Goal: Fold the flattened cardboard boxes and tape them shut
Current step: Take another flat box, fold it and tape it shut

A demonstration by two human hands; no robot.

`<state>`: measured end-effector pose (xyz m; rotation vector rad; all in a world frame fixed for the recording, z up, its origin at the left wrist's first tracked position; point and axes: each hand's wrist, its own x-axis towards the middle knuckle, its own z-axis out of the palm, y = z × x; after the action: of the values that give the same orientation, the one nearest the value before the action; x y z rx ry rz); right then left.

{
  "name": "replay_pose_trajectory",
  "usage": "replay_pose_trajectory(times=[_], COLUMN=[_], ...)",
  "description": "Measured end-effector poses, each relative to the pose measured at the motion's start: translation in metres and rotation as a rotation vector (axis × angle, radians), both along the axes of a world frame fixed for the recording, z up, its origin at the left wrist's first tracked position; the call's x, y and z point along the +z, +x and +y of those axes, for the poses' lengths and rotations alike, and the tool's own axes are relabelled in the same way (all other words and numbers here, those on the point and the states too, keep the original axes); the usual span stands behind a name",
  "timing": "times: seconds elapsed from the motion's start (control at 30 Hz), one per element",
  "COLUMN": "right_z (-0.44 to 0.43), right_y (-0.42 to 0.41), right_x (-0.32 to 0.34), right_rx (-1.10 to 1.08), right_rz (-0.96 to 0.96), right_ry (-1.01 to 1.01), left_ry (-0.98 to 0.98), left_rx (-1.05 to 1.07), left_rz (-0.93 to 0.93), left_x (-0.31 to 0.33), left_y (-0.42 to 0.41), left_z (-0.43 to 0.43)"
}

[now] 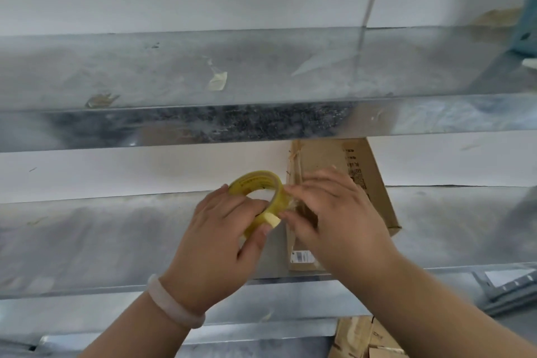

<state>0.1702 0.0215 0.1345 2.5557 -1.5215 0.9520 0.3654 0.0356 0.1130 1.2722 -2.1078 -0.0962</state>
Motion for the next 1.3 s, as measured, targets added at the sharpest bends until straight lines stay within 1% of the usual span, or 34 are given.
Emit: replay_pose_trajectory(times=[0.07, 0.13, 0.23, 0.3, 0.4, 0.47, 0.5, 0.57, 0.63, 0.7, 0.77, 0.9, 0.93, 1.0, 1.03, 1.07, 1.13, 1.23, 1.3], right_z=[0.001, 0.006, 0.010, 0.014, 0.019, 0.023, 0.024, 0.023, 0.022, 0.021, 0.022, 0.027, 0.028, 0.030, 0.031, 0.032, 0.032, 0.033, 0.033], right_y=[0.000, 0.000, 0.000, -0.001, -0.003, -0.005, -0.005, -0.005, -0.008, -0.014, -0.018, -0.022, -0.024, -0.029, -0.032, -0.035, -0.041, -0.051, -0.056], right_x=[0.003, 0.006, 0.010, 0.013, 0.018, 0.020, 0.021, 0.022, 0.025, 0.027, 0.025, 0.017, 0.015, 0.014, 0.014, 0.014, 0.012, 0.007, 0.004], right_rx=[0.012, 0.018, -0.008, -0.049, -0.062, -0.047, -0.035, 0.008, 0.062, 0.085, 0.080, 0.009, -0.008, -0.030, -0.034, -0.038, -0.057, -0.093, -0.109], right_rz=[-0.093, -0.146, -0.263, -0.368, -0.551, -0.671, -0.759, -0.997, -1.244, -1.393, -1.437, -1.434, -1.437, -1.428, -1.407, -1.384, -1.365, -1.366, -1.334], right_ry=[0.000, 0.040, 0.213, 0.342, 0.474, 0.550, 0.598, 0.709, 0.780, 0.814, 0.824, 0.780, 0.763, 0.721, 0.700, 0.682, 0.658, 0.656, 0.660], left_ry=[0.008, 0.016, 0.063, 0.075, 0.159, 0.156, 0.153, 0.201, 0.318, 0.418, 0.428, 0.333, 0.291, 0.205, 0.177, 0.167, 0.173, 0.168, 0.164], left_rx=[-0.014, -0.036, -0.102, -0.108, 0.026, 0.106, 0.099, 0.011, -0.135, -0.254, -0.292, -0.183, -0.146, -0.064, -0.035, -0.025, -0.054, -0.160, -0.181], left_rz=[-0.040, -0.065, -0.059, -0.054, -0.059, -0.059, -0.038, 0.054, 0.232, 0.372, 0.378, 0.351, 0.291, 0.110, 0.047, 0.024, 0.051, 0.087, 0.090], left_x=[0.007, 0.011, 0.017, 0.023, 0.029, 0.031, 0.032, 0.033, 0.032, 0.030, 0.028, 0.032, 0.034, 0.035, 0.035, 0.035, 0.034, 0.031, 0.031], left_y=[0.001, 0.002, 0.001, 0.000, 0.003, 0.006, 0.007, 0.011, 0.018, 0.025, 0.028, 0.020, 0.018, 0.015, 0.014, 0.013, 0.014, 0.014, 0.012], left_z=[0.001, 0.001, -0.001, -0.004, -0.014, -0.018, -0.020, -0.020, -0.020, -0.017, -0.014, -0.011, -0.011, -0.011, -0.010, -0.011, -0.012, -0.013, -0.011])
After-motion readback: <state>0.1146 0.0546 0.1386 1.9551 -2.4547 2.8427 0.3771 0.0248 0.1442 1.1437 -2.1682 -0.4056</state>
